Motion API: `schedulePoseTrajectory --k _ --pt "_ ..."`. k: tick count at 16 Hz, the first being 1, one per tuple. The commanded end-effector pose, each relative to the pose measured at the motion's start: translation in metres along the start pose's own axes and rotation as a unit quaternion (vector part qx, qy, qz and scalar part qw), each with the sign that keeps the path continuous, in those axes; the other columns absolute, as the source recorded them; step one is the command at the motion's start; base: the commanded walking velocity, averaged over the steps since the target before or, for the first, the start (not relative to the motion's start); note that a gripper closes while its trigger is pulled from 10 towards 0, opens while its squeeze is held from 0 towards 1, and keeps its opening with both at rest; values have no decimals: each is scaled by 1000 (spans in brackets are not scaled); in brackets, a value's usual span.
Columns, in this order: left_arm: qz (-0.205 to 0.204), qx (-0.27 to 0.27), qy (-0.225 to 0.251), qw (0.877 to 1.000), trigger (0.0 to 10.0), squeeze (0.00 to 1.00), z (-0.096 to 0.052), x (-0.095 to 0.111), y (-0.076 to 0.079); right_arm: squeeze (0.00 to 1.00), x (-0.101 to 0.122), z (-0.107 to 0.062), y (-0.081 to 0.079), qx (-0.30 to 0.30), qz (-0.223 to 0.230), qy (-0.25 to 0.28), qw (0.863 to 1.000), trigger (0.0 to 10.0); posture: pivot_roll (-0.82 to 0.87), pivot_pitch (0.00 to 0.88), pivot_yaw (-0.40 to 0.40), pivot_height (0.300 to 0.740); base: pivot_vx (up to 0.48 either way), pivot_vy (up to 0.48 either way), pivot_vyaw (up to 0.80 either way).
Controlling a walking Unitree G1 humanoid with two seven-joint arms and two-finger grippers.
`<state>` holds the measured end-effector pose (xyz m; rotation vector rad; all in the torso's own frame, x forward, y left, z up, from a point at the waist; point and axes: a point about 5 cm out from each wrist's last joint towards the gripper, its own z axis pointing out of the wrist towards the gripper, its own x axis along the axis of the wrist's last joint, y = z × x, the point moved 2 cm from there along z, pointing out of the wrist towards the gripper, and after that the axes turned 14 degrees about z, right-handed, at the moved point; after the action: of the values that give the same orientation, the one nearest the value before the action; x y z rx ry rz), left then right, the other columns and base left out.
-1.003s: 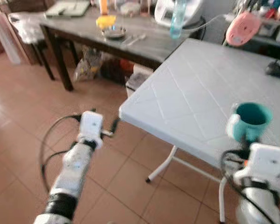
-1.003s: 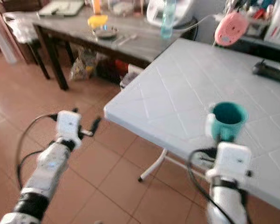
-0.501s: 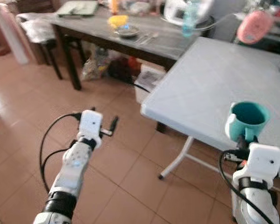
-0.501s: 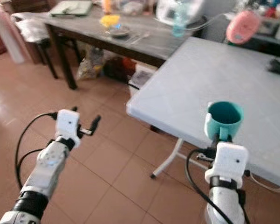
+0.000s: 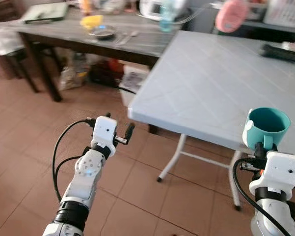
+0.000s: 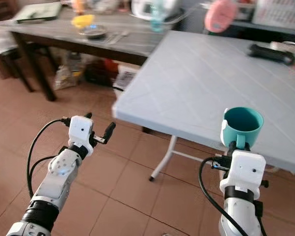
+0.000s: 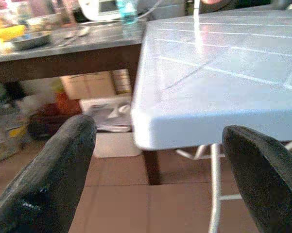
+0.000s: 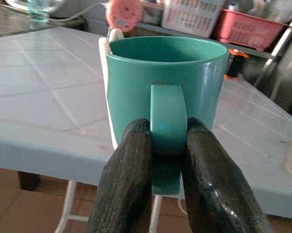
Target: Setting the table
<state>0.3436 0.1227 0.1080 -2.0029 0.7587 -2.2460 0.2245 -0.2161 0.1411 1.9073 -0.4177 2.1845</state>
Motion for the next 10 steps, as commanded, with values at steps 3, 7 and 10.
schedulePoseTrajectory --k 3,7,10 --pt "-1 -14 10 1000 10000 0 3 5 4 0 6 0 1 -3 -5 13 1000 10000 -43 94 36 740 0 0 -800" --pt "-4 -11 18 1000 10000 0 6 10 4 0 7 0 1 -6 -7 14 1000 10000 -45 96 40 740 0 0 -800" --pt "-2 3 28 1000 10000 0 8 15 0 0 7 1 1 -6 -9 18 1000 10000 -42 93 42 740 0 0 -800"
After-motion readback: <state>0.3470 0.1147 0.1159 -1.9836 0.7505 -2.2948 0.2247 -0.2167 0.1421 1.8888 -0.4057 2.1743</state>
